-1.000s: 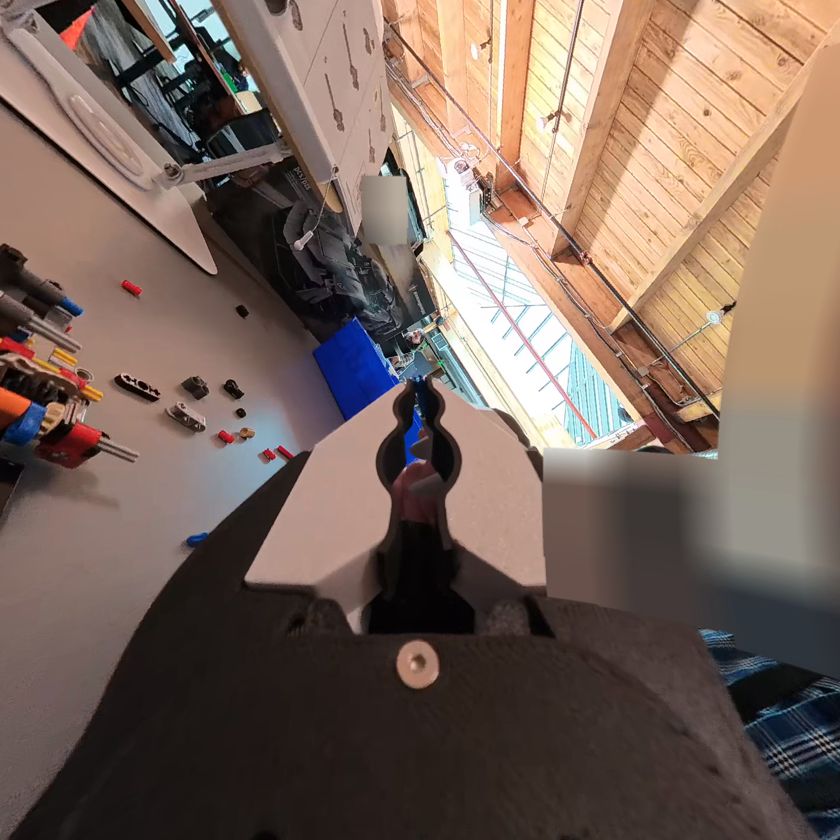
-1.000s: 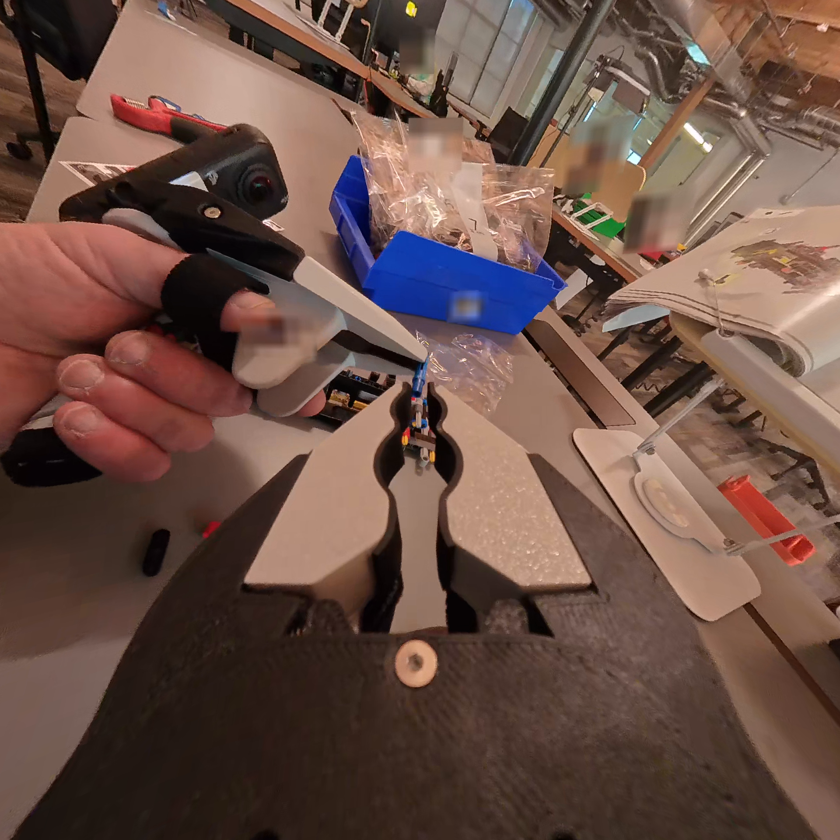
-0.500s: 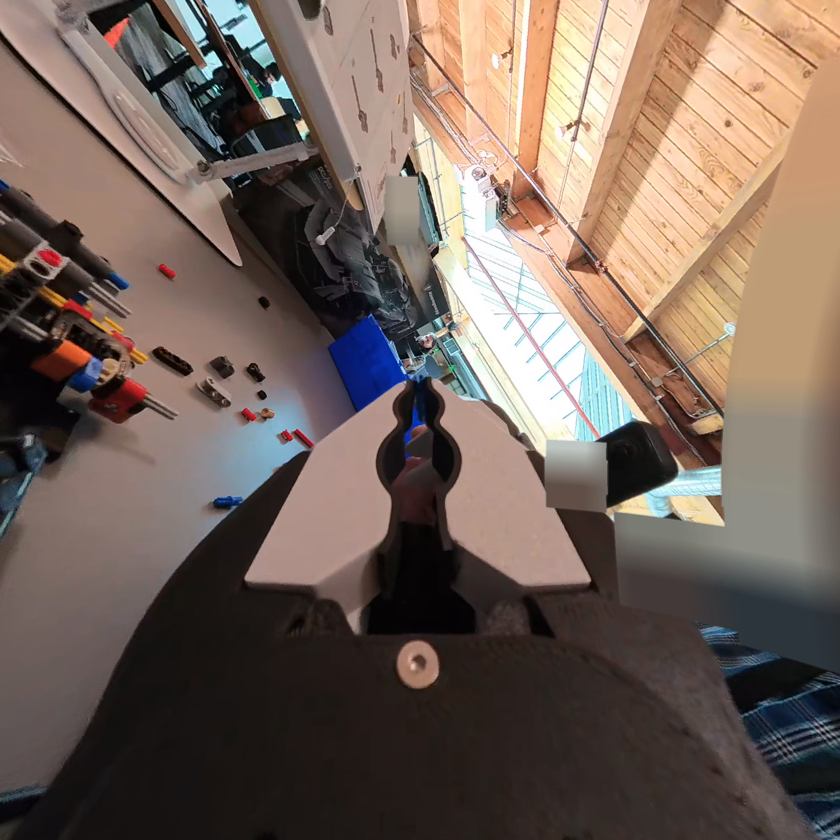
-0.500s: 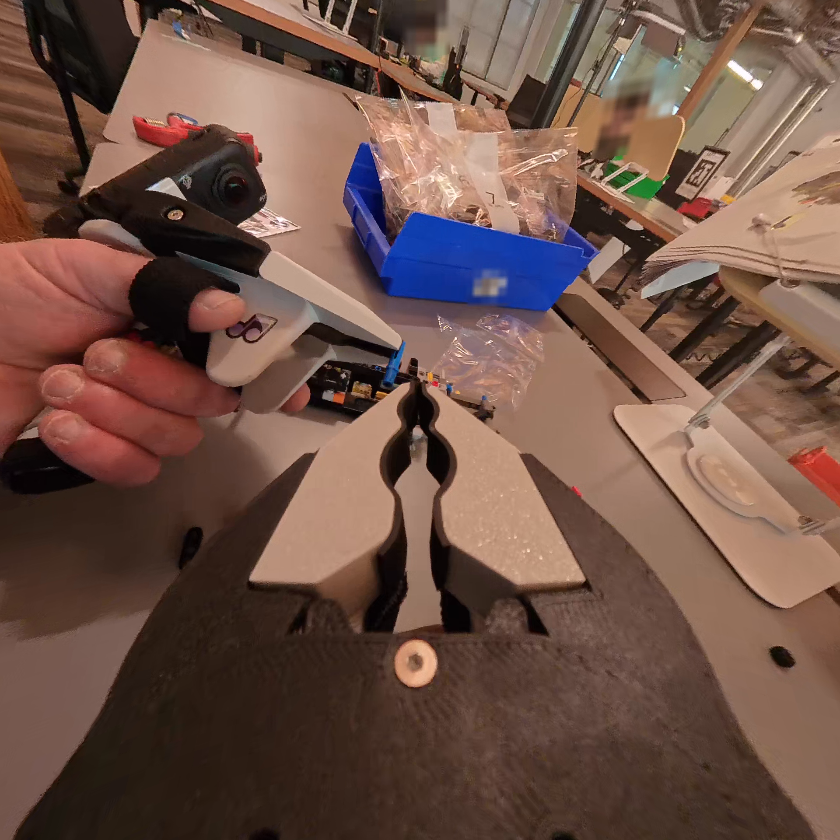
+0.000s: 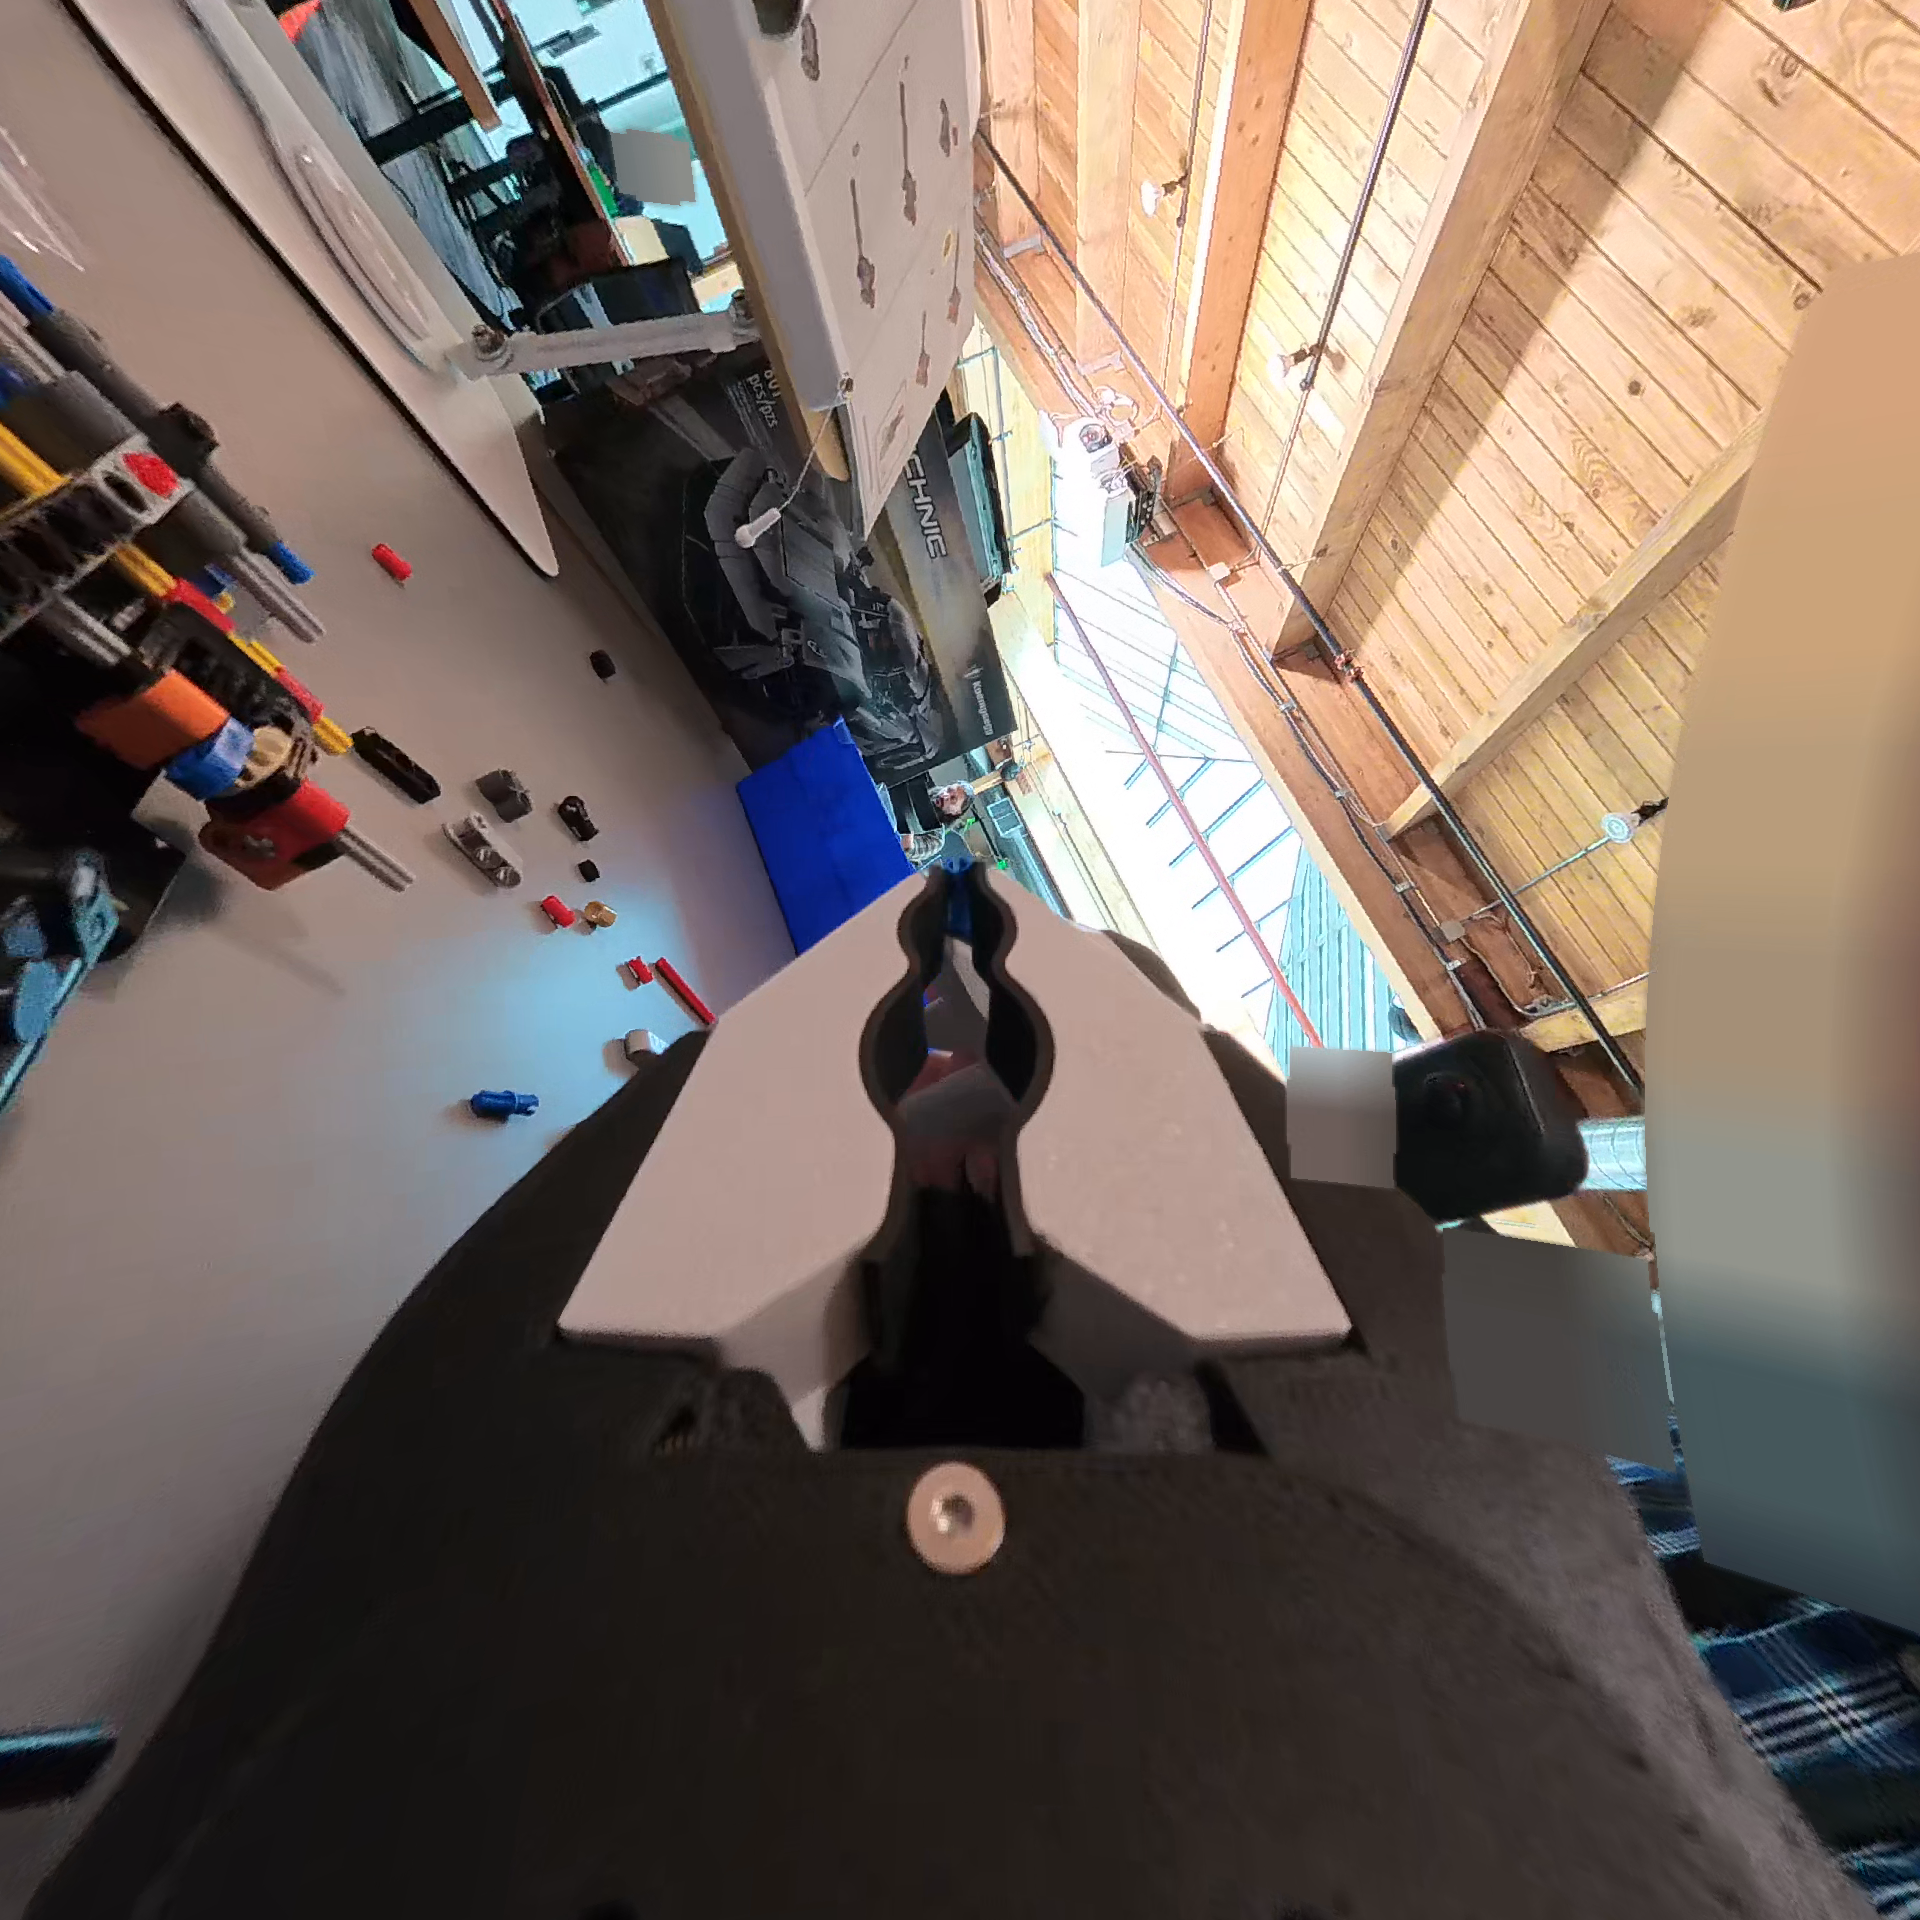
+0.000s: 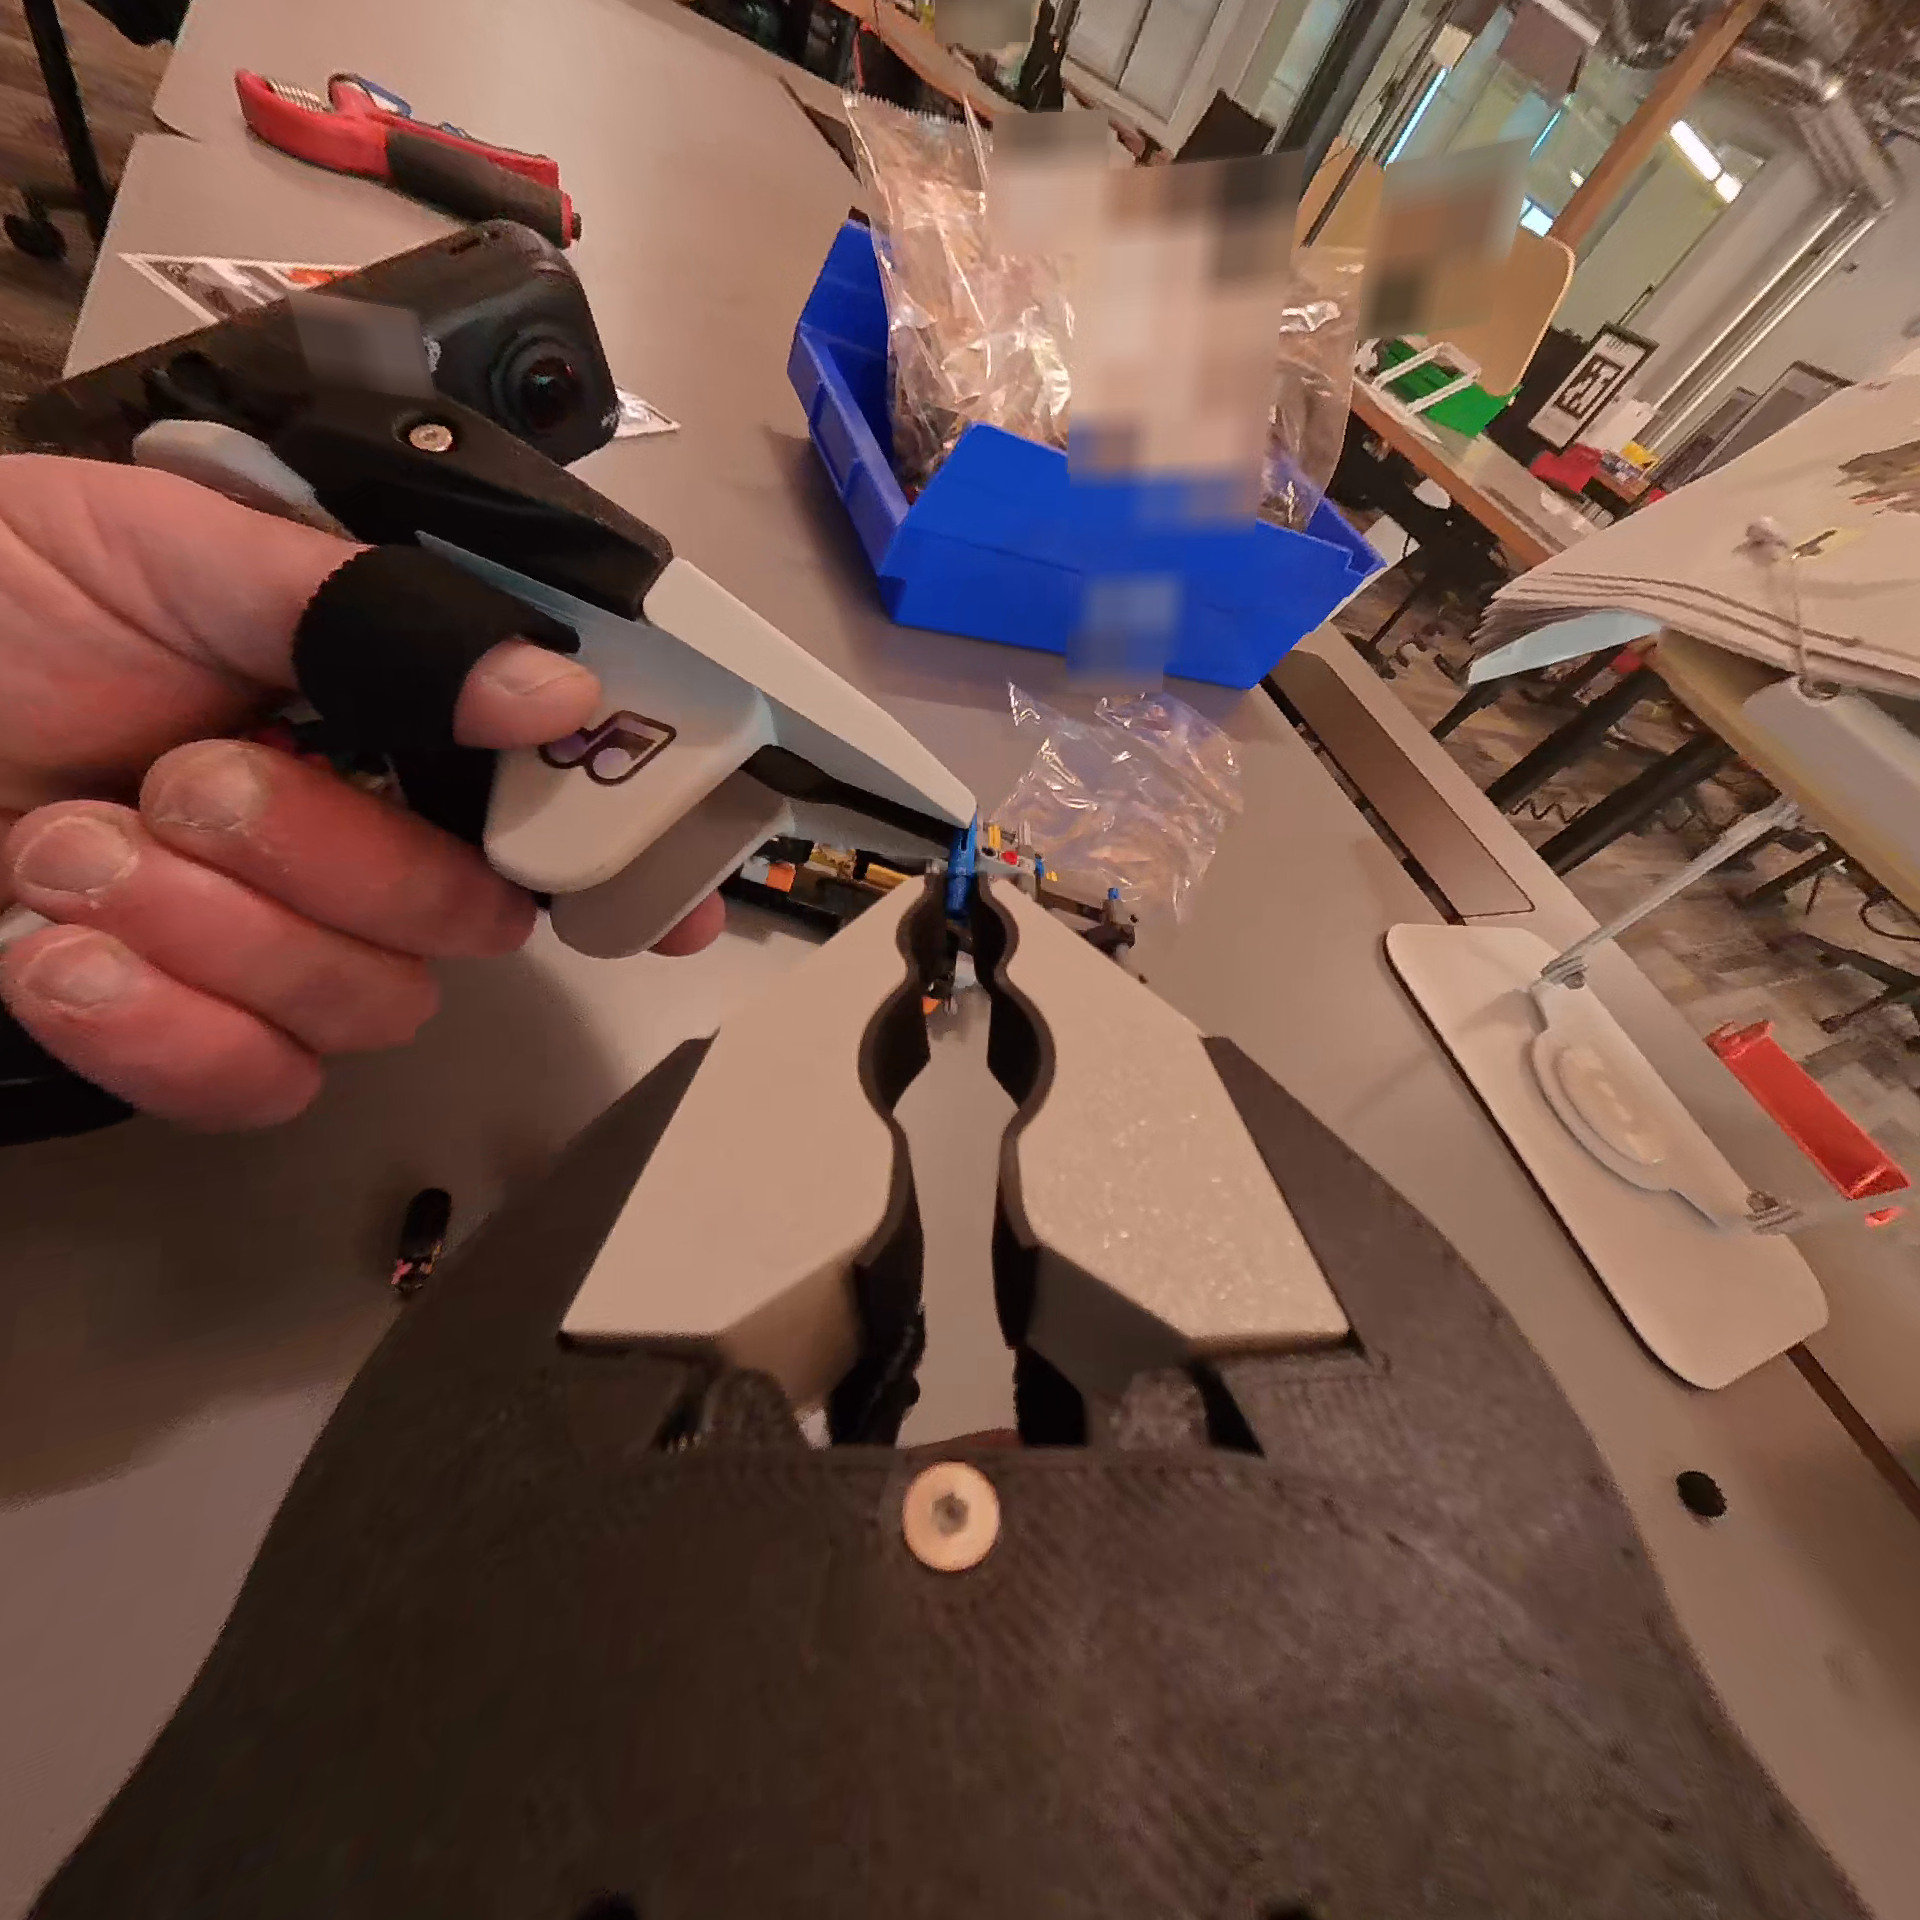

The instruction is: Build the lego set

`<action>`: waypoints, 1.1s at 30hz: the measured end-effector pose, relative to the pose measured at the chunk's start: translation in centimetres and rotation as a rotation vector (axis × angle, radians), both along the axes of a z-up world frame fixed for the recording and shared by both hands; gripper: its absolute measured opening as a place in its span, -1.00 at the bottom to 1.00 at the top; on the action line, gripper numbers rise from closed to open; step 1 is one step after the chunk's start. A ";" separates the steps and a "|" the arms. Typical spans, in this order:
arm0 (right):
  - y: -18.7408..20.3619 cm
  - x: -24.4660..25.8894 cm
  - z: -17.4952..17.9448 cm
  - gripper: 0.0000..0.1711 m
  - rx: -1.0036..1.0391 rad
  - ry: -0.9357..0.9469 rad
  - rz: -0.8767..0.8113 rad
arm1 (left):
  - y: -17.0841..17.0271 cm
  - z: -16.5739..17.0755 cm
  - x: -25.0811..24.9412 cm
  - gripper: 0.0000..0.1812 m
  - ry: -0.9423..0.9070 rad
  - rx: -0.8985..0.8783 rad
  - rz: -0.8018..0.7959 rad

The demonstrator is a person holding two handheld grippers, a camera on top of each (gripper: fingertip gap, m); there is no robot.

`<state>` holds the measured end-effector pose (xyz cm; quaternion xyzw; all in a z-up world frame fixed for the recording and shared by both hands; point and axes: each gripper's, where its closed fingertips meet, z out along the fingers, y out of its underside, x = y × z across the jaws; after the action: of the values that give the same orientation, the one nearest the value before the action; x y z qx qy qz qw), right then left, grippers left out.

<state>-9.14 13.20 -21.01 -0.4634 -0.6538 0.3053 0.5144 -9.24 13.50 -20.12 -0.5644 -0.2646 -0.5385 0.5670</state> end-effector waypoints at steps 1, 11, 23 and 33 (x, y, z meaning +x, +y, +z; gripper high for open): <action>0.0 0.0 -0.2 -0.99 -0.012 -0.005 0.006 | -0.1 -0.1 0.0 -0.96 0.005 -0.004 -0.001; 0.0 -1.4 -5.8 -0.99 -0.159 -0.243 0.042 | -2.3 -1.5 -6.9 -0.58 1.037 -0.258 0.126; 1.1 -3.6 -10.0 -0.98 -0.079 -0.418 -0.003 | -0.2 -9.3 -8.8 -0.47 1.452 -0.545 -0.233; 1.5 -4.4 -10.7 -0.99 -0.011 -0.430 -0.065 | 0.0 -10.8 -9.0 -0.48 1.441 -0.561 -0.288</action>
<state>-13.59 14.65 -31.66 -0.5414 -0.7317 0.1863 0.3699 -18.28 13.49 -30.87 -0.9252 0.1180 -0.0211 0.3599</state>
